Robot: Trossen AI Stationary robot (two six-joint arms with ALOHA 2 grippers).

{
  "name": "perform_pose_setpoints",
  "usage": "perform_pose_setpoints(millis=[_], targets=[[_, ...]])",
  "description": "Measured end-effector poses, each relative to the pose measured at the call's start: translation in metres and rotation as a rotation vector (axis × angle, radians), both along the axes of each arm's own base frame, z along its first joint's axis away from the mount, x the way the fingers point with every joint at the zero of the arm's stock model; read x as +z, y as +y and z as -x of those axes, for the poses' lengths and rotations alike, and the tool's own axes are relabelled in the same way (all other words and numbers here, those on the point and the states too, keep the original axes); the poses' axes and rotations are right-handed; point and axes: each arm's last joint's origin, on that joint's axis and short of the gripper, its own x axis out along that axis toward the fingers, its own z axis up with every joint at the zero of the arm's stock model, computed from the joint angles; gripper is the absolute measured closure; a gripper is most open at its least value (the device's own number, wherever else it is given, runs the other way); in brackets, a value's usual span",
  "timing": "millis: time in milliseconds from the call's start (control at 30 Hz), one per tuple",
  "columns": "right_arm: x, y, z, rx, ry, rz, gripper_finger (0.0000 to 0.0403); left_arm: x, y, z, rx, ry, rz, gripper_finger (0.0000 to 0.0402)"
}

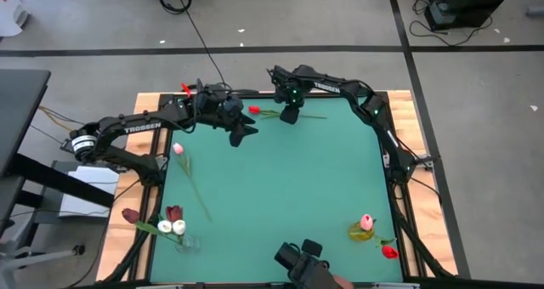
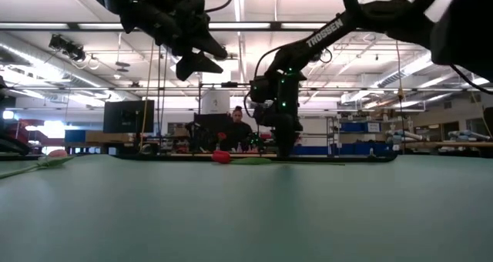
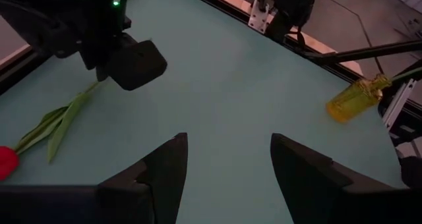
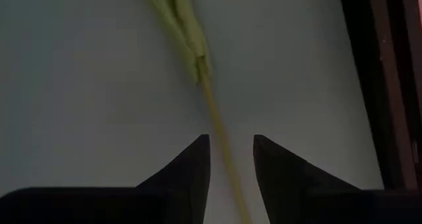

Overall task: Sort flowers into vase by color
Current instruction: Put the red flower into the yellow vase

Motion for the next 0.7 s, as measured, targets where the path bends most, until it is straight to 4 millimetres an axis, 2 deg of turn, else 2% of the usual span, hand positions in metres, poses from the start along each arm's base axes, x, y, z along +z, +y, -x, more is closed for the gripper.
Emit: perform_pose_setpoints(millis=[433,500,600,700], targets=[[-0.022,0.003,0.012,-0.007,0.035,-0.057,0.0305,0.002,0.000,-0.001,0.012,-0.023,0.013,0.0180],[-0.022,0.003,0.012,-0.017,0.041,-0.053,0.0325,0.002,0.000,-0.001,0.014,-0.023,0.017,0.0180],[-0.020,0.003,0.012,-0.016,0.031,-0.082,0.0380,0.001,0.001,-0.001,0.044,-0.018,0.052,0.0180],[-0.015,0.002,0.010,-0.078,-0.001,-0.129,0.0391,0.001,0.001,-0.001,0.094,-0.012,0.109,0.0180]])
